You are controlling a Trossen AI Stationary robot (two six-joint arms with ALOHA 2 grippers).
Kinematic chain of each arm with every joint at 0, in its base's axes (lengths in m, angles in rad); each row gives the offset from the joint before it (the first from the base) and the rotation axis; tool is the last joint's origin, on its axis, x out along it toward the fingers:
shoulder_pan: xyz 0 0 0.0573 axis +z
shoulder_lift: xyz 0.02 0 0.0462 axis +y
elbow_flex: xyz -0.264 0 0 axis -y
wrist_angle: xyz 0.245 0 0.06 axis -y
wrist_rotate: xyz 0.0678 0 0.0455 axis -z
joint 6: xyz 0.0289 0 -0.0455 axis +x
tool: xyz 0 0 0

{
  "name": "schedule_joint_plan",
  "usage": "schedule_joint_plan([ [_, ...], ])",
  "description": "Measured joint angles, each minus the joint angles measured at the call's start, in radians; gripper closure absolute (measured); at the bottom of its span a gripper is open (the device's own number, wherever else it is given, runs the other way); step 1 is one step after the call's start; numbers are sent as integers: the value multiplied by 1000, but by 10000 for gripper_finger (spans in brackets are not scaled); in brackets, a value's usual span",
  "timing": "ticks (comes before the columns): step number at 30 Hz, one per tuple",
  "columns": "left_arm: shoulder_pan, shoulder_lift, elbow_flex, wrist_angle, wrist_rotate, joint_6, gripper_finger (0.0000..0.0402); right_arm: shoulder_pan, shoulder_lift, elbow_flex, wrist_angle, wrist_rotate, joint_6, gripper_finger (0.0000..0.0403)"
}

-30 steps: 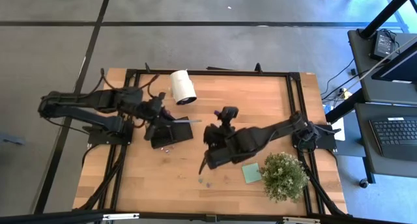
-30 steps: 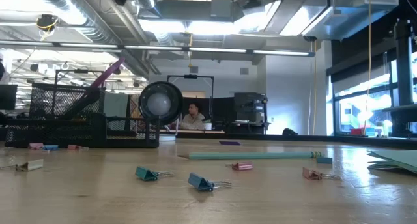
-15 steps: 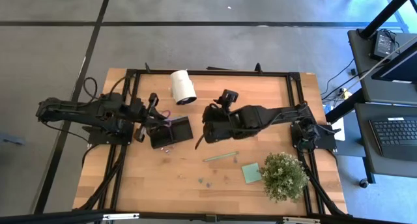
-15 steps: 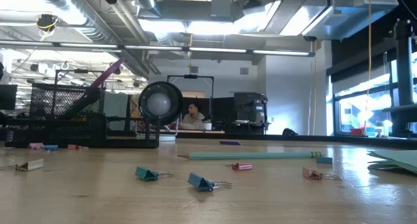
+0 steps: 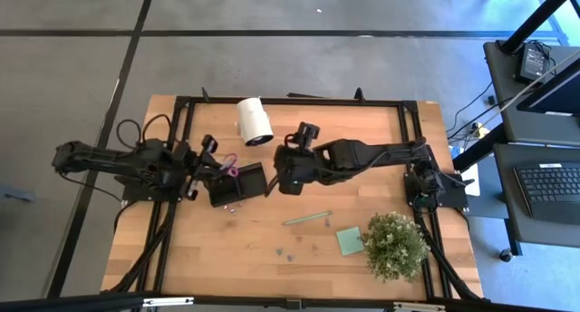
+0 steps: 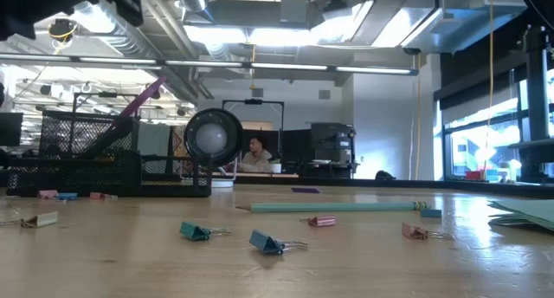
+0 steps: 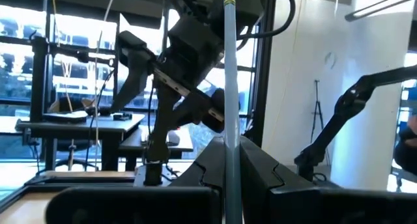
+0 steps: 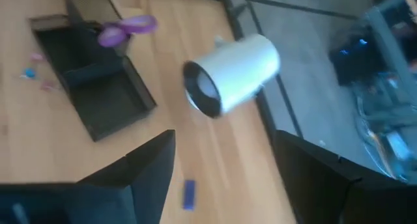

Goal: Pick and place office supplies into organizer
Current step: Put the blue pencil into the black desk organizer

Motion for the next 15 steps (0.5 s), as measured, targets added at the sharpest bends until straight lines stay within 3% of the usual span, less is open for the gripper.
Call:
schedule_joint_plan([
  [7, 0, -42, -22, -14, -2, -10, 387, -46, -54, -208, 258, -129, -109, 140],
  [15, 0, -57, -22, -48, -16, -20, 385, -106, -314, -740, 777, -214, -157, 140],
])
